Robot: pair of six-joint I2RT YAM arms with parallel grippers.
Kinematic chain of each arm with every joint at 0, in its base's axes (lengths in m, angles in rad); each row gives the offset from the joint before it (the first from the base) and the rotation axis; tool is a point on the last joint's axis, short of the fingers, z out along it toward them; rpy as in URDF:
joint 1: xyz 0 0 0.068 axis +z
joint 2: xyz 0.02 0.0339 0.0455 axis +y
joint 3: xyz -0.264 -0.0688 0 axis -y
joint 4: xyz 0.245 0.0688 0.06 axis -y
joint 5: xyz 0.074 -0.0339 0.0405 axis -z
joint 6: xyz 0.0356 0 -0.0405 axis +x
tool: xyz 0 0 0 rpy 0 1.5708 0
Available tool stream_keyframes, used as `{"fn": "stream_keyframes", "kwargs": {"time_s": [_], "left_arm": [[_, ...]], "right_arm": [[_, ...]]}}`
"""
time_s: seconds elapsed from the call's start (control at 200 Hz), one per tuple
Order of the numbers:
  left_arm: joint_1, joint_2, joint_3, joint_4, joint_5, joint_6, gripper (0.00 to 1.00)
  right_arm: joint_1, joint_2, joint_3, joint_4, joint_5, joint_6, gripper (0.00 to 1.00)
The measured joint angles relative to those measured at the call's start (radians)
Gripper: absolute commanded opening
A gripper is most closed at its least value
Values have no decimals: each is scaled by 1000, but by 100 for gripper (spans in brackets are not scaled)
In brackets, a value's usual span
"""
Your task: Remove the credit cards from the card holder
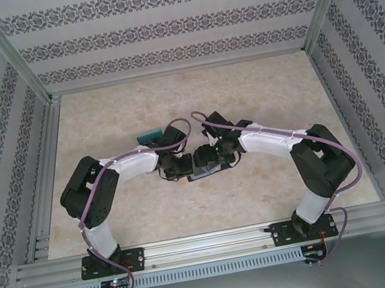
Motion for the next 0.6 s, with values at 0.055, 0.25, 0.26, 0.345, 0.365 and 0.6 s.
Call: {"fn": "stream_keyframes", "kwargs": {"time_s": [0.055, 0.25, 0.26, 0.345, 0.365, 0.6], "left_arm": [[0, 0, 0, 0, 0, 0, 4], [0, 0, 0, 0, 2, 4, 6], [0, 0, 0, -1, 1, 4, 6], [0, 0, 4, -8, -3, 8, 8], [0, 0, 5, -9, -5, 10, 9], [8, -47, 5, -99, -51, 30, 14]], "right_arm": [[-1, 0, 0, 8, -13, 2, 82], [-21, -11, -1, 17, -26, 15, 86], [-21, -14, -1, 18, -25, 17, 86], [-32, -39, -1, 18, -21, 18, 85], [-34, -46, -1, 18, -19, 18, 85], [-45, -101, -2, -14, 46, -5, 58]]}}
